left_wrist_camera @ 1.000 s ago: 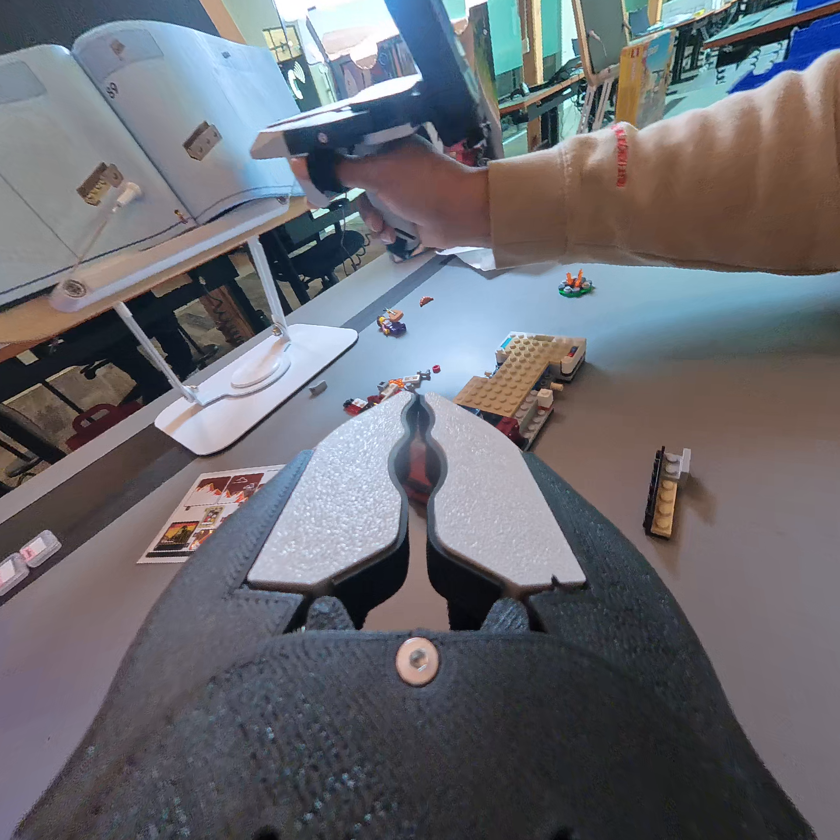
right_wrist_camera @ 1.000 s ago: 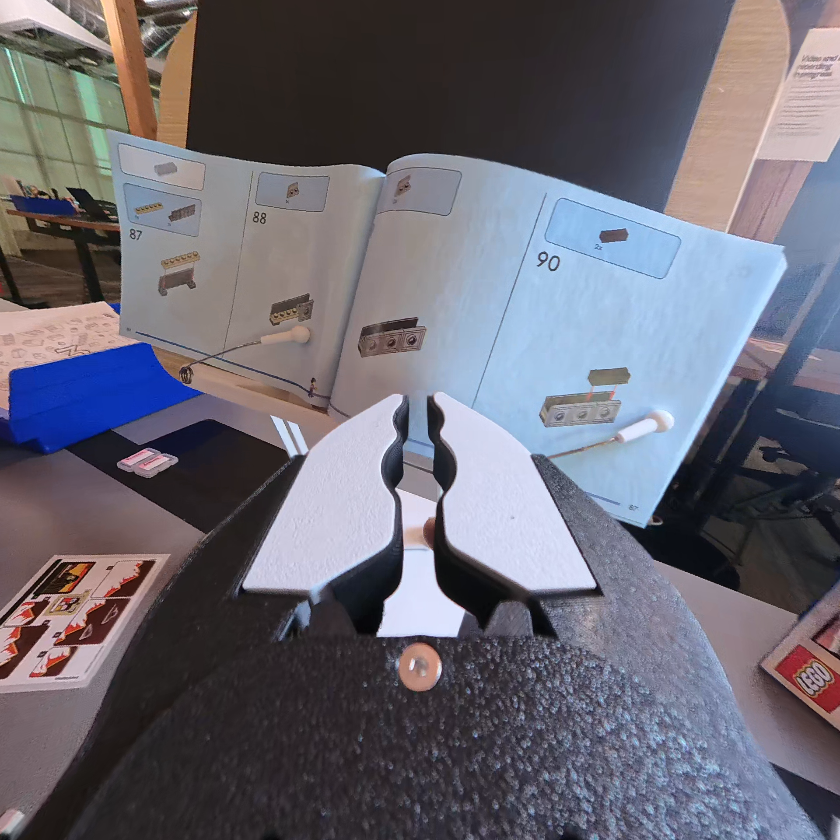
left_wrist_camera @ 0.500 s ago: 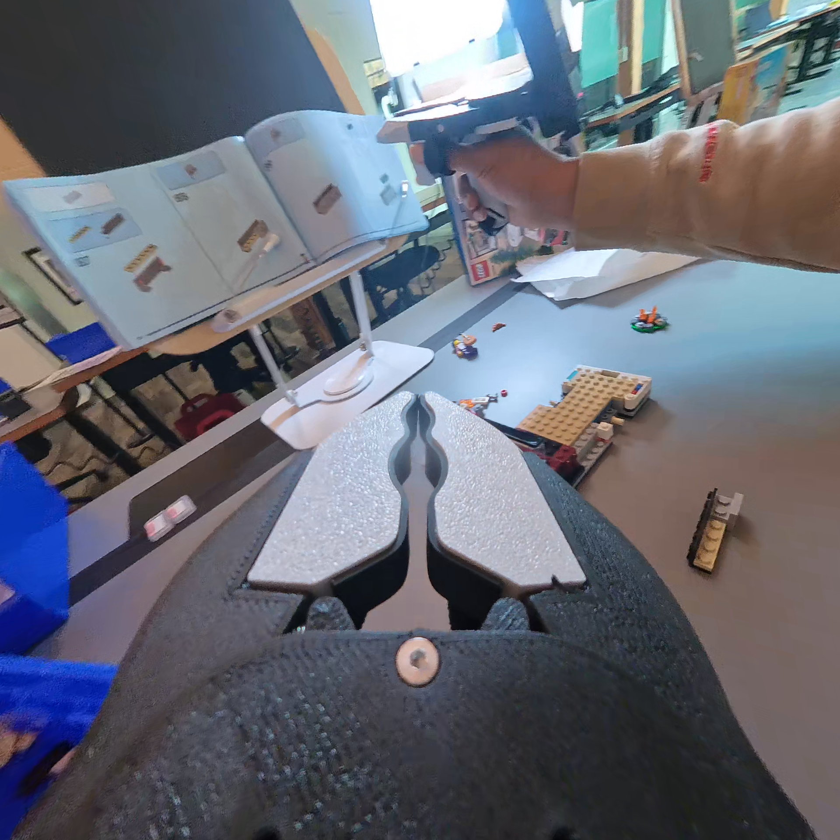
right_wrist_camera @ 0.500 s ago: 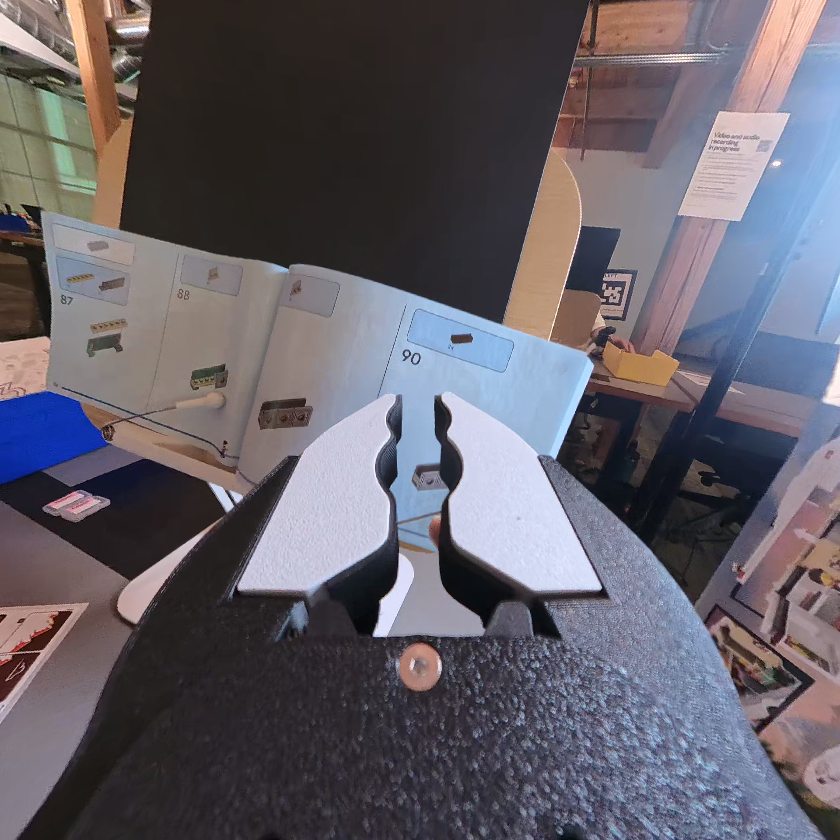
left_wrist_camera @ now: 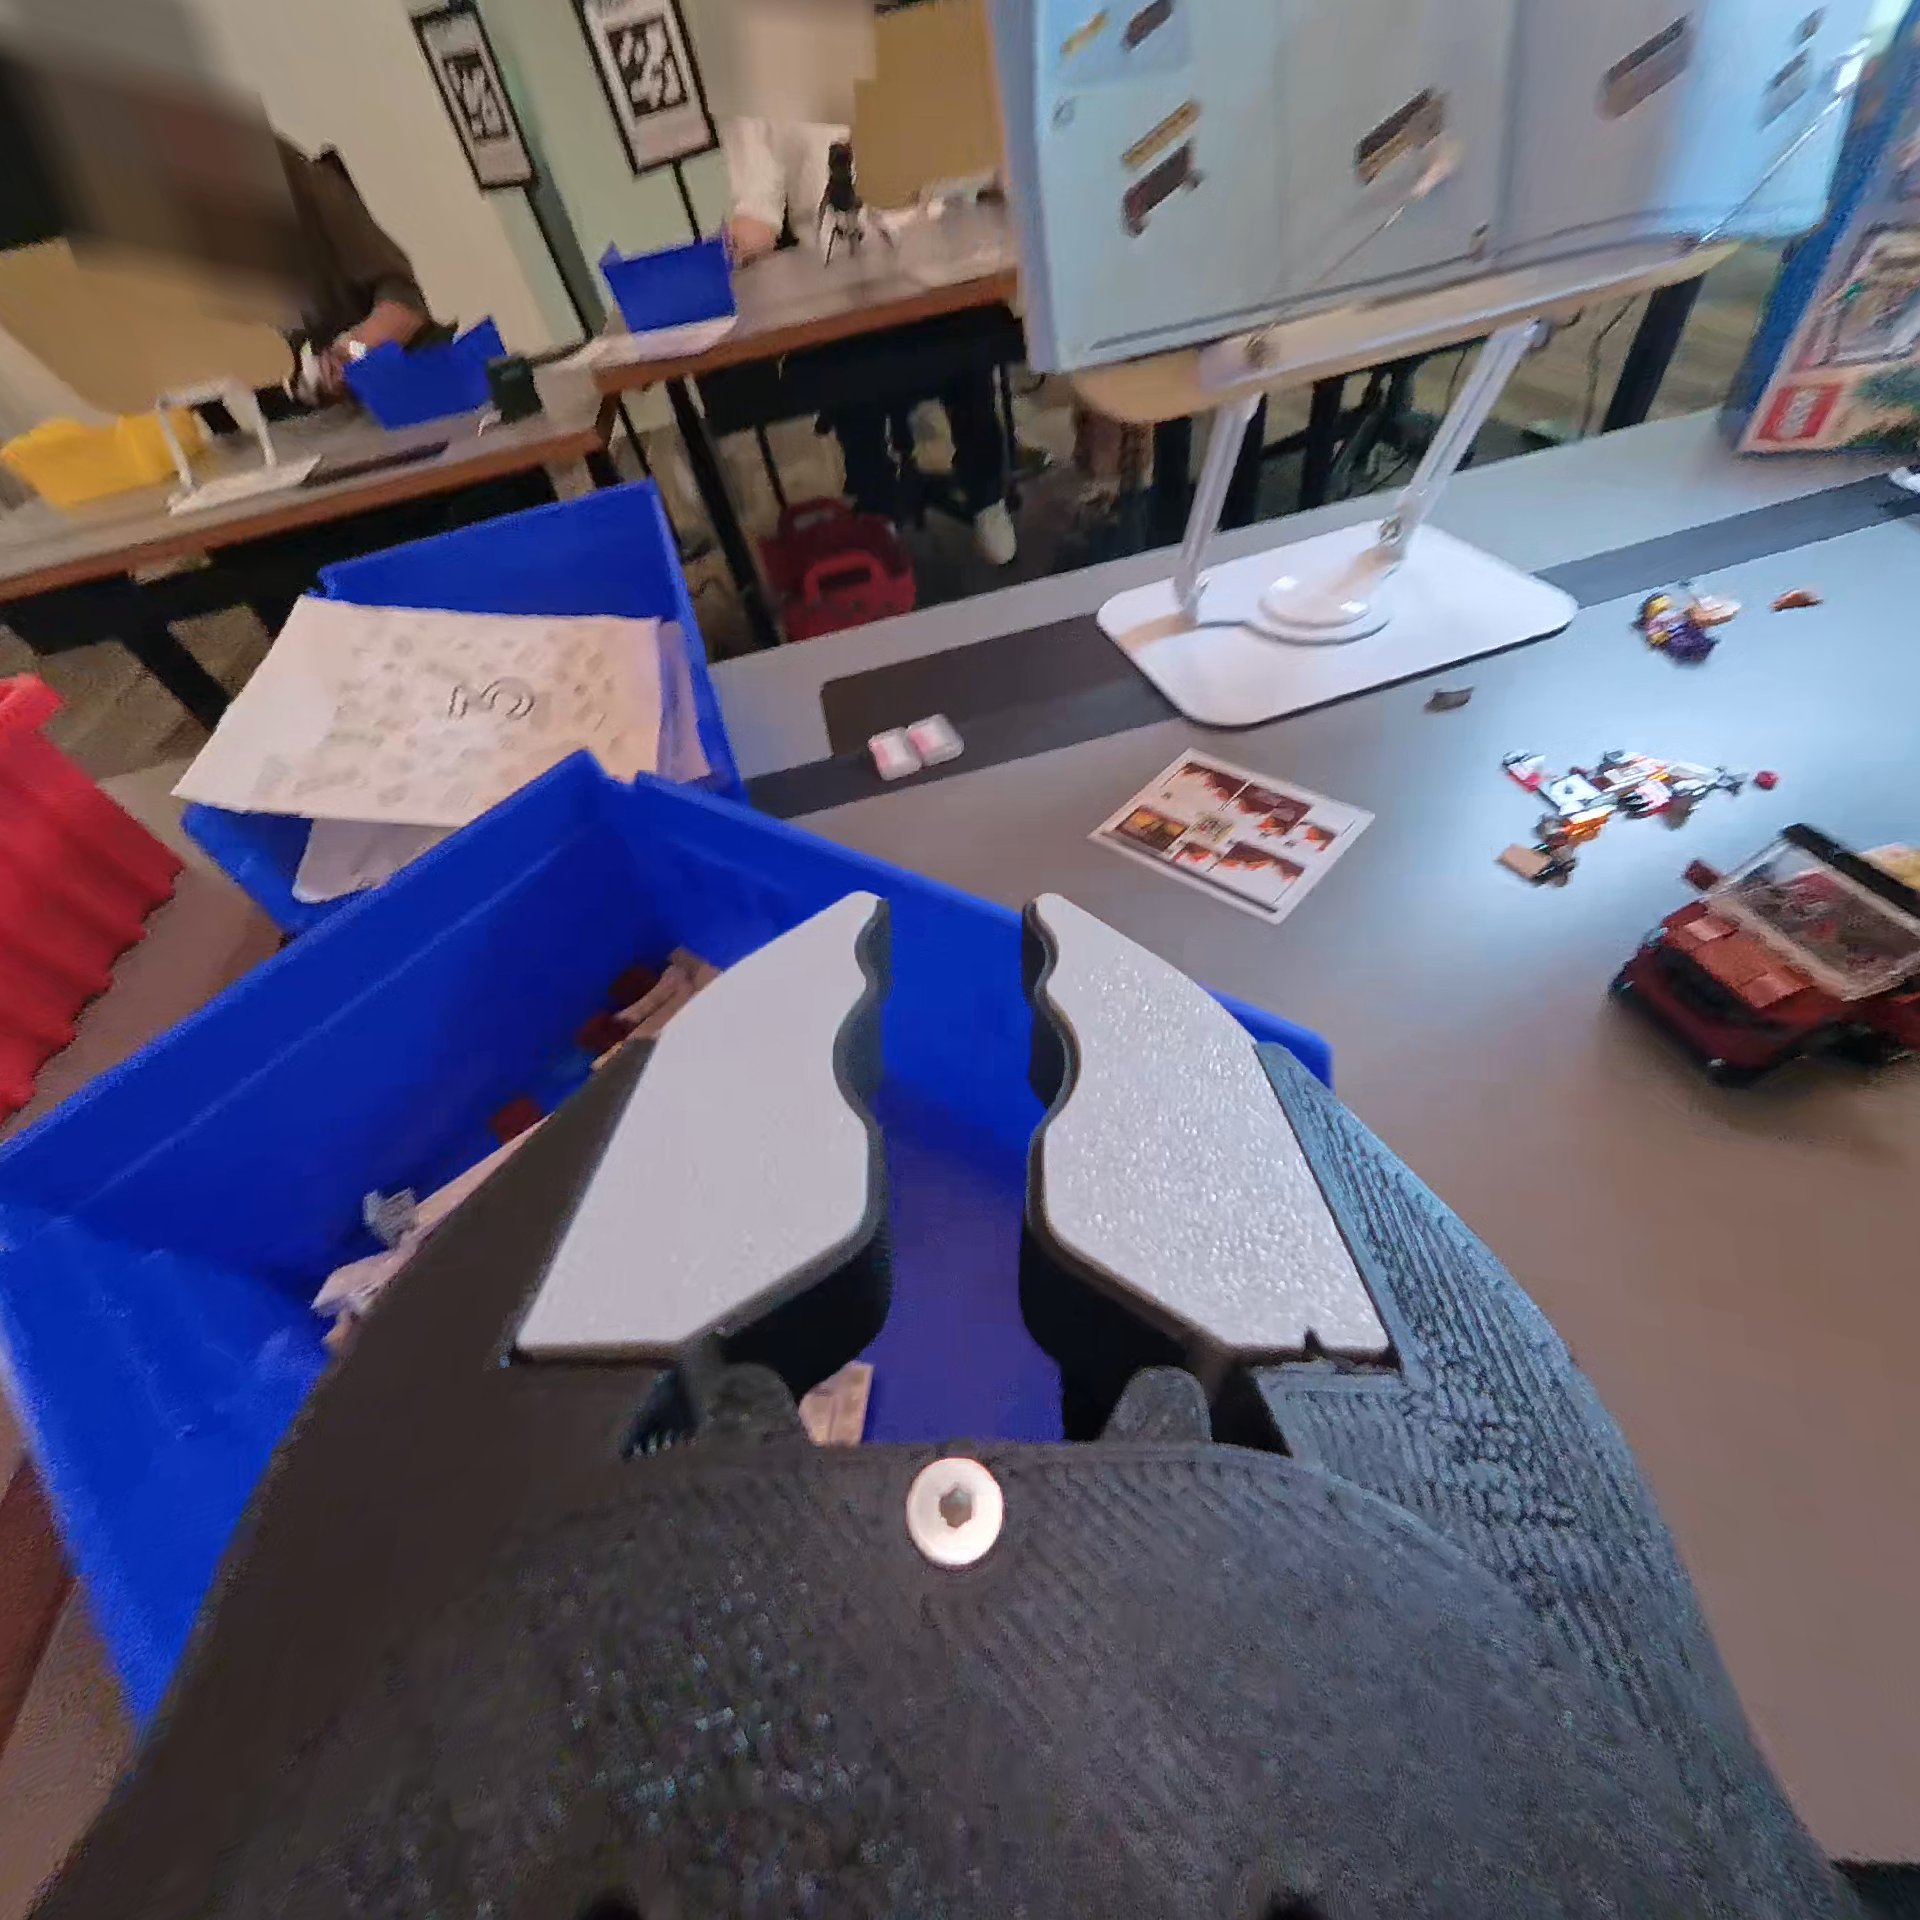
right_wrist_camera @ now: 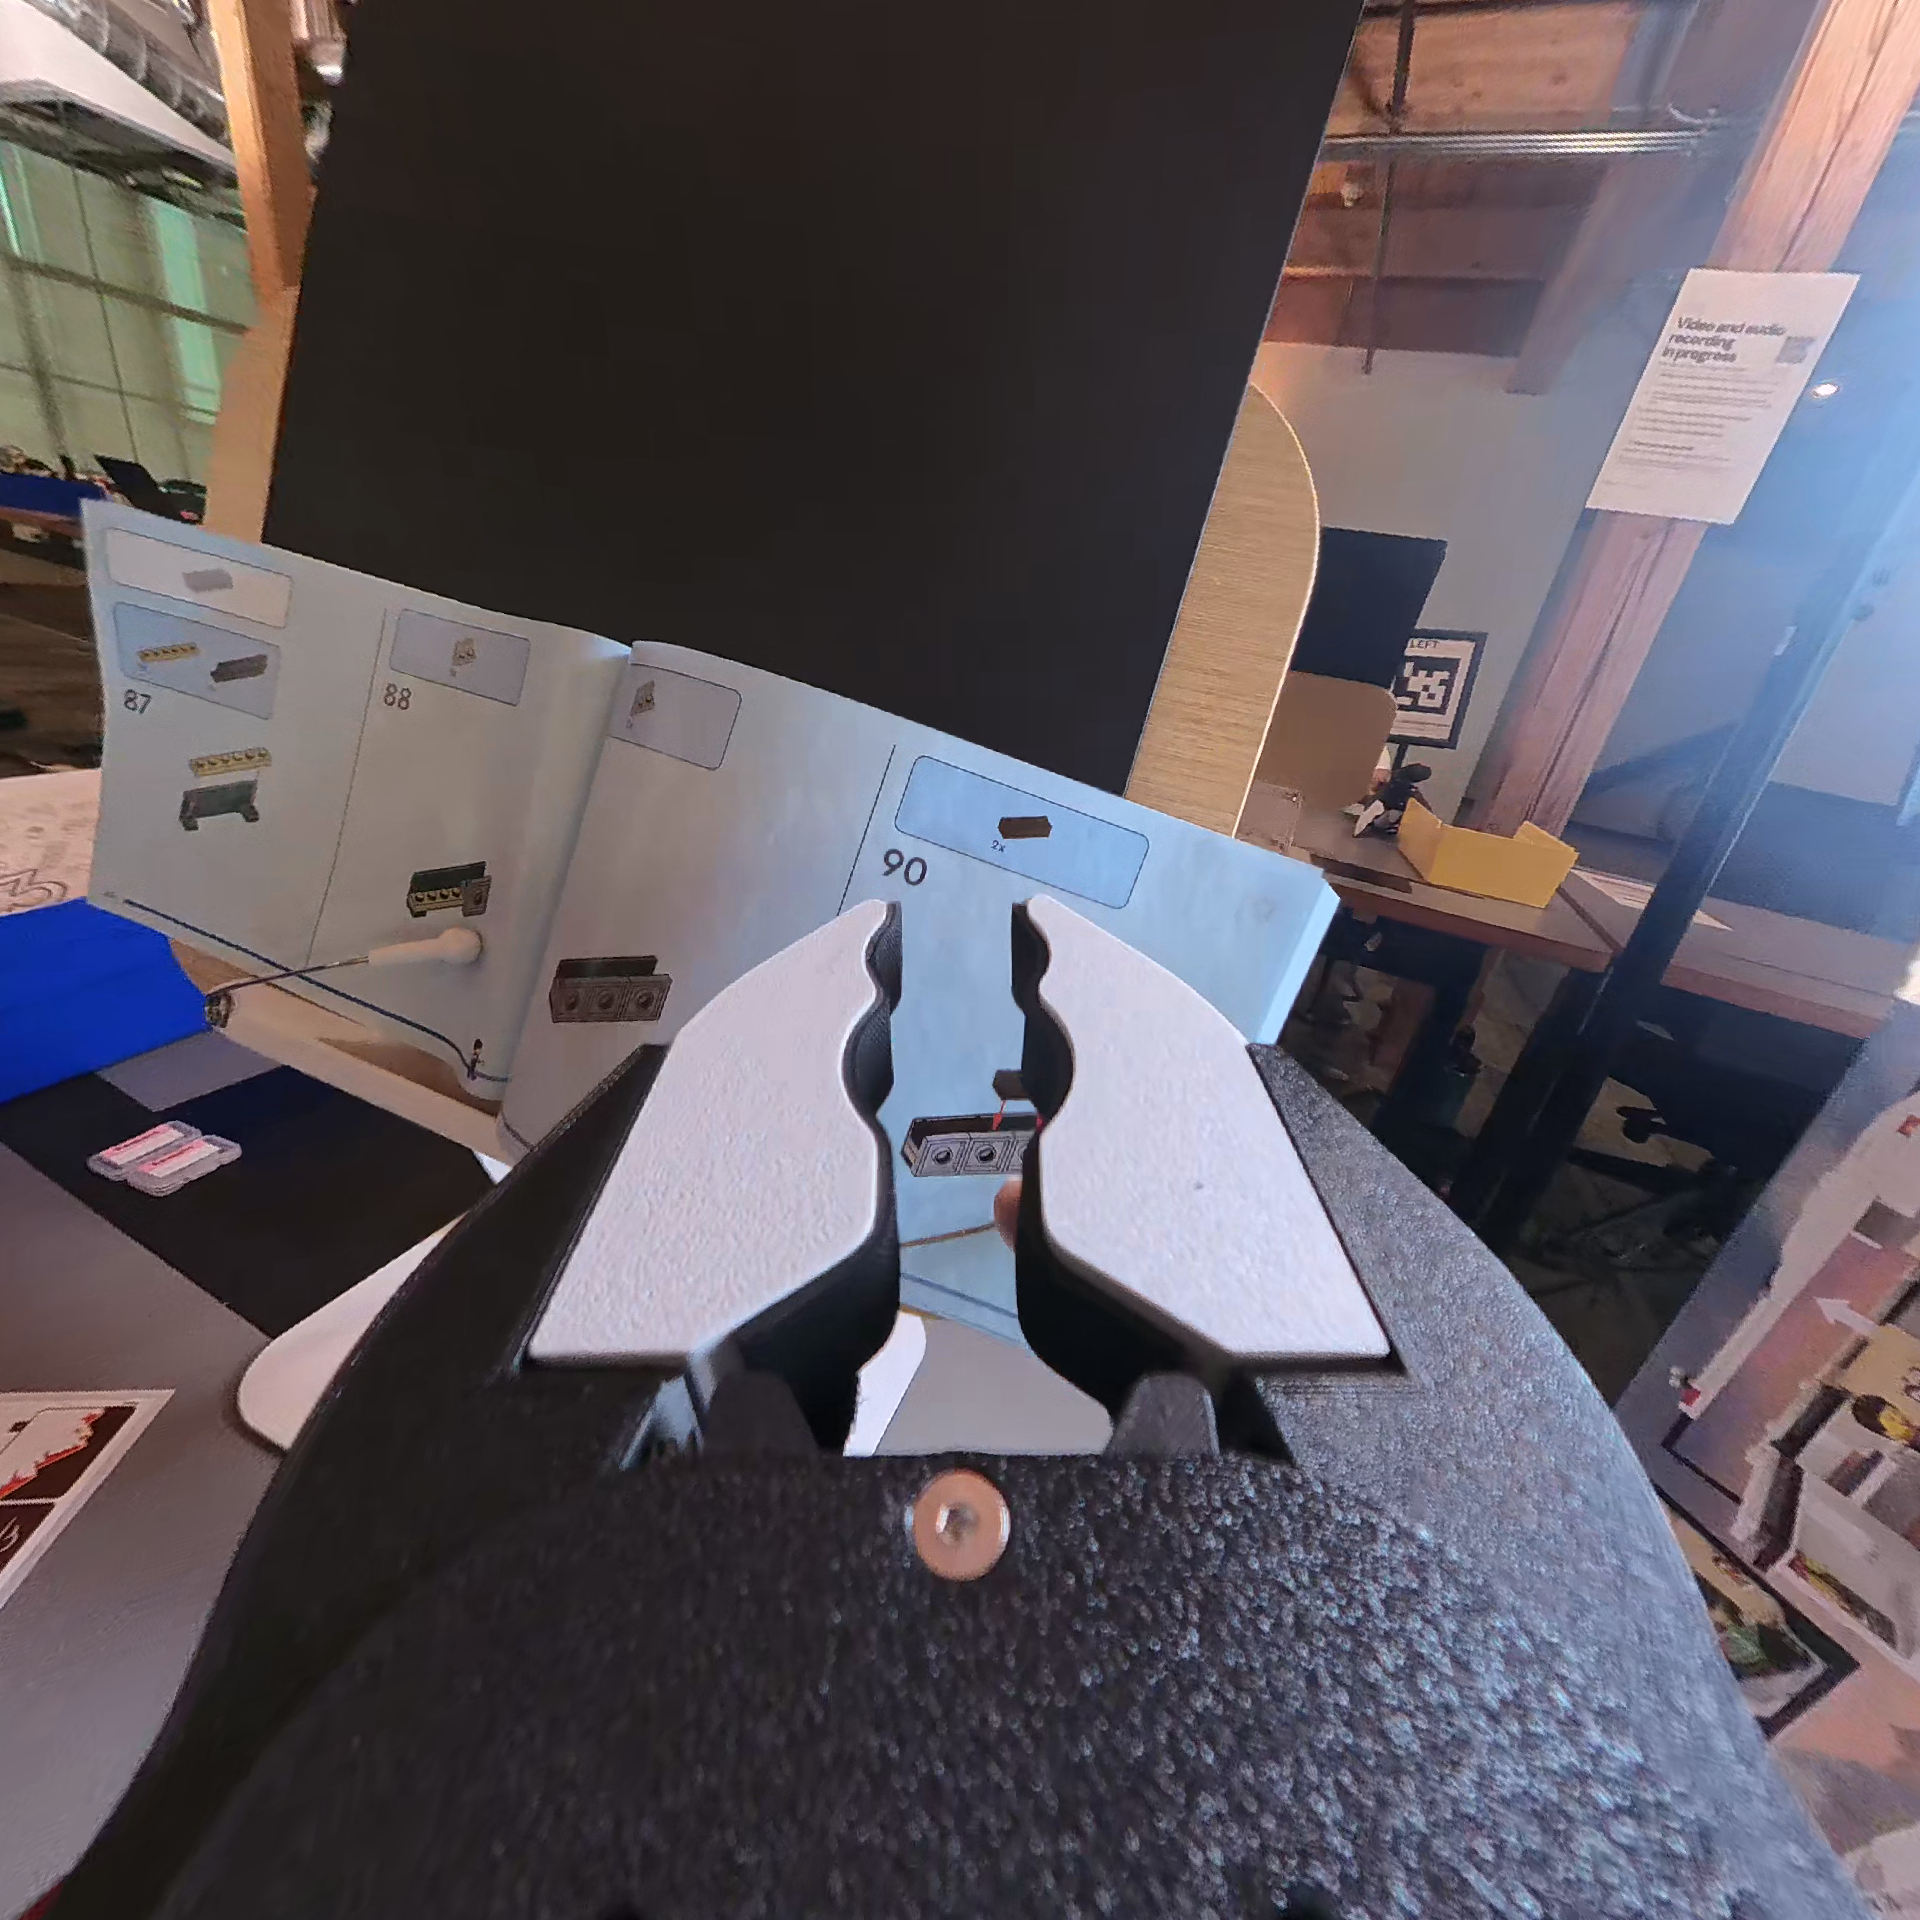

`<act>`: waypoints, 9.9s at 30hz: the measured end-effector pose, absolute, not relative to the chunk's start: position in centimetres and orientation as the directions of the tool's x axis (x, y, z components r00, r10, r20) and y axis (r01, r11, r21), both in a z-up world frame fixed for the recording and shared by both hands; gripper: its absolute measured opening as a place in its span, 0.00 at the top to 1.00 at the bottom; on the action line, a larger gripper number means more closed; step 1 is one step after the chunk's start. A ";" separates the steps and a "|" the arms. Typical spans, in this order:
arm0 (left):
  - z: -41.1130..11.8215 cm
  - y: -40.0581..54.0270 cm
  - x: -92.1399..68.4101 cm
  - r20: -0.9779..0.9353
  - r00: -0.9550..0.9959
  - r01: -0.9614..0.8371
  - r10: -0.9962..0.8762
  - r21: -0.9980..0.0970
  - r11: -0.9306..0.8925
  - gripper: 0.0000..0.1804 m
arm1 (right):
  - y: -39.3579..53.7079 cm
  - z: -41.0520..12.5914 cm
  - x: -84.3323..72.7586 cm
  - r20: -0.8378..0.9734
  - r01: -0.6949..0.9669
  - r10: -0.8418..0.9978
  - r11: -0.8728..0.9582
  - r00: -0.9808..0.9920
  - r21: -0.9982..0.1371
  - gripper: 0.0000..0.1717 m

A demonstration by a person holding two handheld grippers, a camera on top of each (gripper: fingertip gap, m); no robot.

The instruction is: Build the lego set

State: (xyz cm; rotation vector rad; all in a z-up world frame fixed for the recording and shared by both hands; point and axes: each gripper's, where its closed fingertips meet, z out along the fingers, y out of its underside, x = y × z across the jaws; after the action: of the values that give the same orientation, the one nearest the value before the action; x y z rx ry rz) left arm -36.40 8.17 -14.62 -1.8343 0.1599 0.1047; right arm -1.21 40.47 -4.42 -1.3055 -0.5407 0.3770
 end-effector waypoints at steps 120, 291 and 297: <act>-28.9 7.1 -55.8 -0.066 0.744 -0.593 -0.665 0.393 -0.702 0.89 | 13.6 -15.9 8.5 0.122 0.107 0.674 0.064 0.728 -0.992 0.86; -29.9 2.8 -7.2 -0.125 0.380 -0.695 -0.917 -0.693 -0.194 0.93 | 3.8 -28.2 1.4 0.040 0.718 0.999 0.025 0.003 -0.696 0.81; -29.5 2.5 -6.6 -0.121 0.387 -0.676 -0.914 -0.711 -0.192 0.93 | 3.8 -28.4 2.0 0.029 0.721 1.000 0.027 -0.009 -0.692 0.81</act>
State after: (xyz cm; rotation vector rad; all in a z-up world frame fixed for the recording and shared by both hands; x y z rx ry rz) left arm -6.59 2.54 -29.52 -1.9476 1.3639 -0.4341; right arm 2.02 3.83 -28.40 -1.7473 -1.7841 0.6879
